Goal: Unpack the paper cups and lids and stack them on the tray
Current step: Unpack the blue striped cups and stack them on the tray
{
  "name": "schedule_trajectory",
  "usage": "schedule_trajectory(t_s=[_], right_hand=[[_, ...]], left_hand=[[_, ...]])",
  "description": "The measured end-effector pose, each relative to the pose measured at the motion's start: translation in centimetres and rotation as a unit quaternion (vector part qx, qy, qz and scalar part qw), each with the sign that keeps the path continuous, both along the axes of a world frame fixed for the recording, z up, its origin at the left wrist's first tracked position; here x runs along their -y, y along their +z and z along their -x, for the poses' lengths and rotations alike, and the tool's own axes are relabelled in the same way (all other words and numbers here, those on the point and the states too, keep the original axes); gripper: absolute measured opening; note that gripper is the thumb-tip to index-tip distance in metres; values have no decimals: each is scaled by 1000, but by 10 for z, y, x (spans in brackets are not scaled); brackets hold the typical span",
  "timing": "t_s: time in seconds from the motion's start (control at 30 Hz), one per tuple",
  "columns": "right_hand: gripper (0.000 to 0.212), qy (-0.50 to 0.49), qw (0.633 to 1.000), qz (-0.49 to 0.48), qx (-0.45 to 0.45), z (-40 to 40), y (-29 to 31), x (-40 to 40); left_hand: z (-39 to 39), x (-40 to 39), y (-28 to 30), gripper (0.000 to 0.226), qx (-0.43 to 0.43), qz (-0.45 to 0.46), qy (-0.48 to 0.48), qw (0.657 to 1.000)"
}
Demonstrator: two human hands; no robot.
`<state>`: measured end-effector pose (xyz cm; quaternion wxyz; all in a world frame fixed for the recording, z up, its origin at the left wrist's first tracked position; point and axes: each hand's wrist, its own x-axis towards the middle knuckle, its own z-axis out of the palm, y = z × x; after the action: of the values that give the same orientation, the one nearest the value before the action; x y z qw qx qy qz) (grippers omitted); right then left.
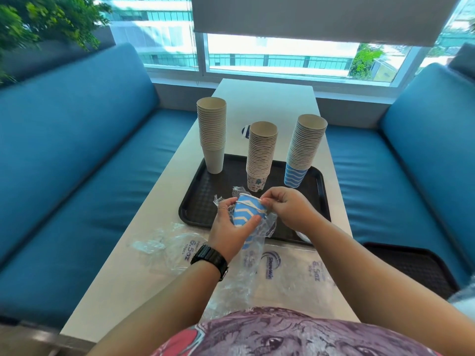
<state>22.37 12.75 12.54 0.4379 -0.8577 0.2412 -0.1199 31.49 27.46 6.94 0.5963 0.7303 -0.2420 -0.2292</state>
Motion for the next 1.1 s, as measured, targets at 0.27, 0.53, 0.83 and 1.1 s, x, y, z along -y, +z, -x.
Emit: schedule_trajectory(t_s=[0.27,0.53,0.83,1.1], right_hand=[[9,-44,996,62,43,-3,10,13],[10,-67,988,126,61,-8,44,37],[11,-116,960,231,109,-15,101,85],[19,-210,917,320,108,-20,147,134]], left_hand=[[0,-2,-3,62,-11,-1,-4,1000],[-2,-1,-9,62,-17,7,-6,1000],[-2,1,-7,61,-2,-11,-10,1000],[-1,3,-6,57,2,0,7,1000]])
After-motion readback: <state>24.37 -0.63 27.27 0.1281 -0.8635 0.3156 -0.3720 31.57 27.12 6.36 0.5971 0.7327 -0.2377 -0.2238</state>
